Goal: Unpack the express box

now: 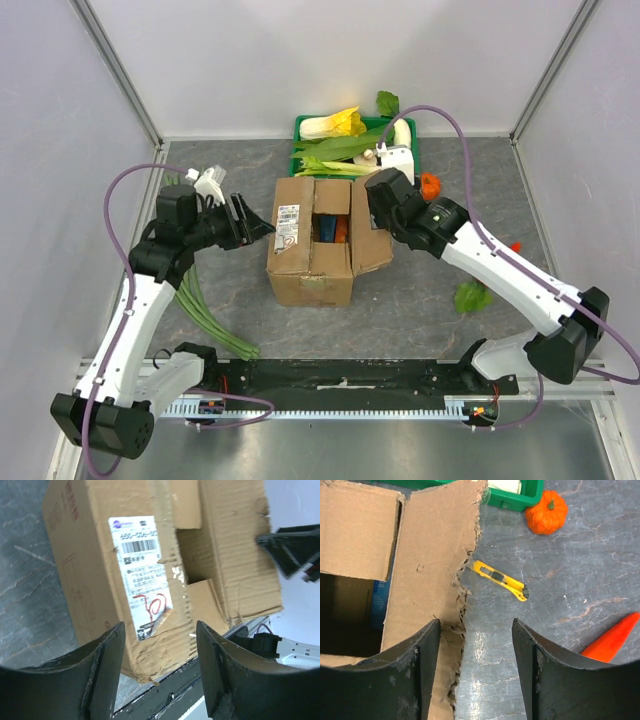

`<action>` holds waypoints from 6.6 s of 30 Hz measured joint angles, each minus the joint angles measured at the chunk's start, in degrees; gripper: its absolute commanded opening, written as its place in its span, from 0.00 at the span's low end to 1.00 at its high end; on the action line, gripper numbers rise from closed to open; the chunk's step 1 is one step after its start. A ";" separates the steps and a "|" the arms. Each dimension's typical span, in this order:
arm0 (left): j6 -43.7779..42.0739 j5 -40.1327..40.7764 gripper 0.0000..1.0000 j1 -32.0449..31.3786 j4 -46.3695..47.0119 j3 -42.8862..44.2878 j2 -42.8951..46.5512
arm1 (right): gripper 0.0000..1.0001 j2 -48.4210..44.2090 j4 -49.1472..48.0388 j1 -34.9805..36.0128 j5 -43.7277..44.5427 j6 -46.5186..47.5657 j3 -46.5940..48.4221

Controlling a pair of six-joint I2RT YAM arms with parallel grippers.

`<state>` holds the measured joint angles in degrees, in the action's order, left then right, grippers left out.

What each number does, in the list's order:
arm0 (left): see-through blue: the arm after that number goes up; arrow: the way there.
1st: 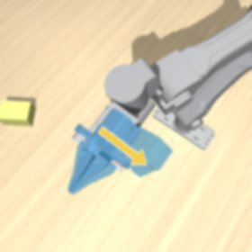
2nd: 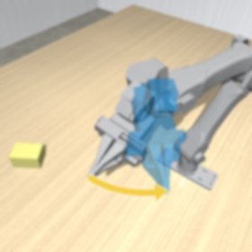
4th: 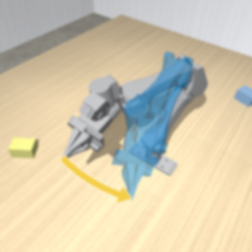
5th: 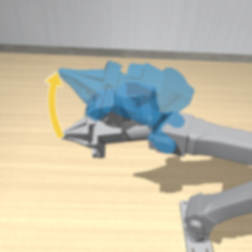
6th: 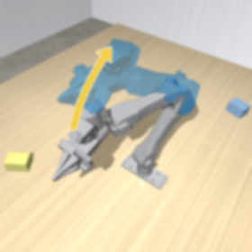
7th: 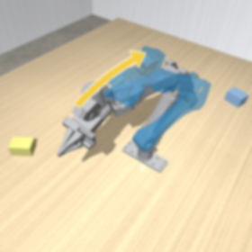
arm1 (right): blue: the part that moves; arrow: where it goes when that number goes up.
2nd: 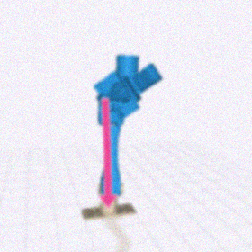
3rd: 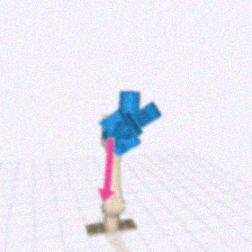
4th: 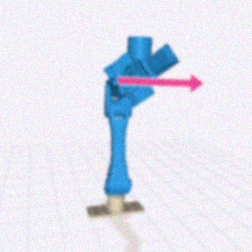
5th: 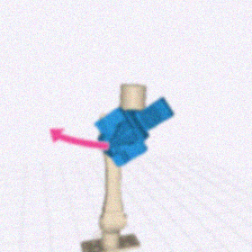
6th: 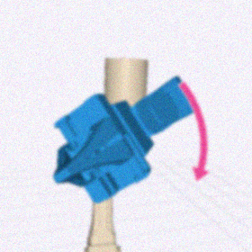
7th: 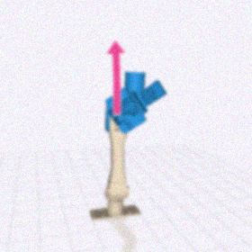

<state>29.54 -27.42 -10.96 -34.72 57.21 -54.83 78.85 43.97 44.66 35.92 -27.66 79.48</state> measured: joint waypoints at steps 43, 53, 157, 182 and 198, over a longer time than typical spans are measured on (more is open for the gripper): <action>-1.31 6.97 0.70 -13.73 8.07 5.38 -4.90 | 0.75 4.50 0.09 2.60 -5.35 1.31 10.12; -1.81 18.82 0.73 -18.97 7.82 5.46 -7.41 | 0.83 9.73 -3.87 2.80 -6.49 -2.01 -0.20; 7.28 51.56 0.55 -23.39 5.33 -3.23 -9.62 | 0.69 10.05 -14.82 2.69 -7.82 -10.05 -8.76; -11.15 32.68 0.02 -20.24 5.81 -0.61 -12.20 | 0.98 1.81 -14.86 3.89 -22.10 24.26 1.46; -17.86 21.68 0.02 -18.29 5.84 -1.79 -11.39 | 0.97 6.93 -18.01 7.82 -22.10 44.15 -5.31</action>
<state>11.68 -5.74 -29.26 -28.88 55.42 -66.22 85.78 25.96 52.49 13.82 16.49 74.17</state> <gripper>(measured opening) 0.056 0.975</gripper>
